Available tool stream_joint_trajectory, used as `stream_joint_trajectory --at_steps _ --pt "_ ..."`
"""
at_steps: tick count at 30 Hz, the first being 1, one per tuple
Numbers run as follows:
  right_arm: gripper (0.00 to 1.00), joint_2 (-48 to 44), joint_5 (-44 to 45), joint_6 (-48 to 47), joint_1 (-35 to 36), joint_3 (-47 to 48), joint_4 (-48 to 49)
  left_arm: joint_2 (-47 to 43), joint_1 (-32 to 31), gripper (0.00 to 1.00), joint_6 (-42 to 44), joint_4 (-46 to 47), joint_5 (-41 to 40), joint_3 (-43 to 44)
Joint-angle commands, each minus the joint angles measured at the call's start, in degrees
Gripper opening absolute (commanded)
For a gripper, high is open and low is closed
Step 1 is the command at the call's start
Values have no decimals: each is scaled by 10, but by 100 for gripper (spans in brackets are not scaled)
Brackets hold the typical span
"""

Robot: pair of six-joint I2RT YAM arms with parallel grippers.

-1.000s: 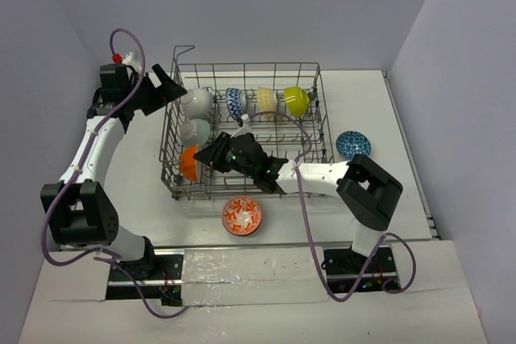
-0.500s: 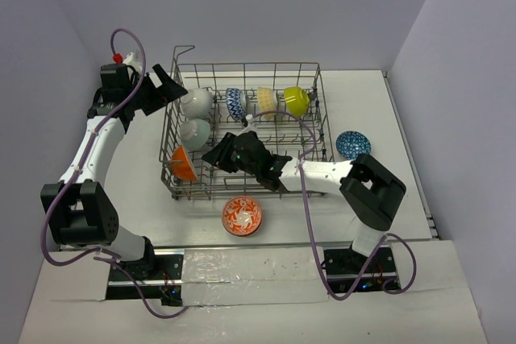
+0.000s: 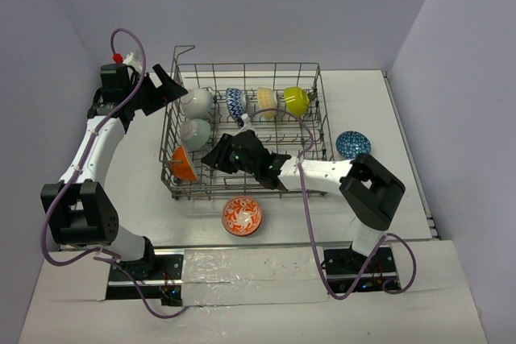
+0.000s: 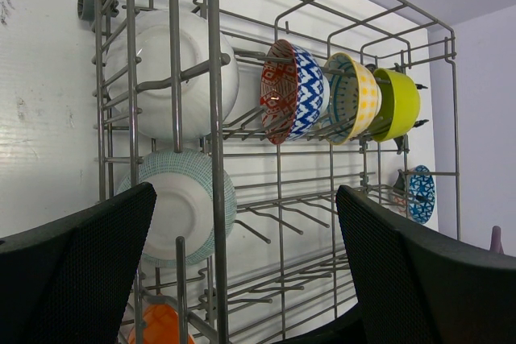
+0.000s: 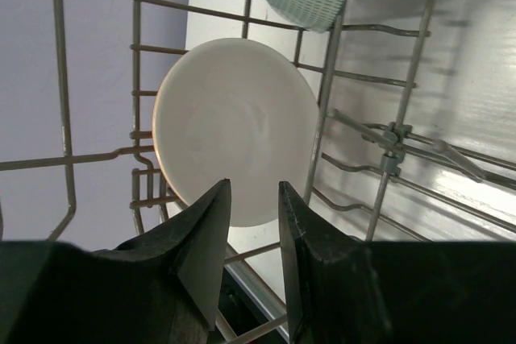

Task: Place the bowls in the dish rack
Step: Turn the bowl upside down over the dish rack.

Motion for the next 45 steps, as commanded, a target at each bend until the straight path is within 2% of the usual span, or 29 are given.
stream_joint_trajectory --at_steps 1,4,25,43,45 --pt "39 13 -16 -23 2 37 7 -7 -2 99 -6 17 10 18" --pt "39 28 -43 -16 1 48 28 -6 -2 99 -6 16 10 19" --pt "38 45 -63 6 -13 60 116 -6 -2 99 -5 15 7 20" --pt "37 97 -122 6 -14 110 131 -6 0 99 -4 13 10 21" --pt "34 100 -127 4 -14 114 131 -7 2 99 -5 14 10 21"
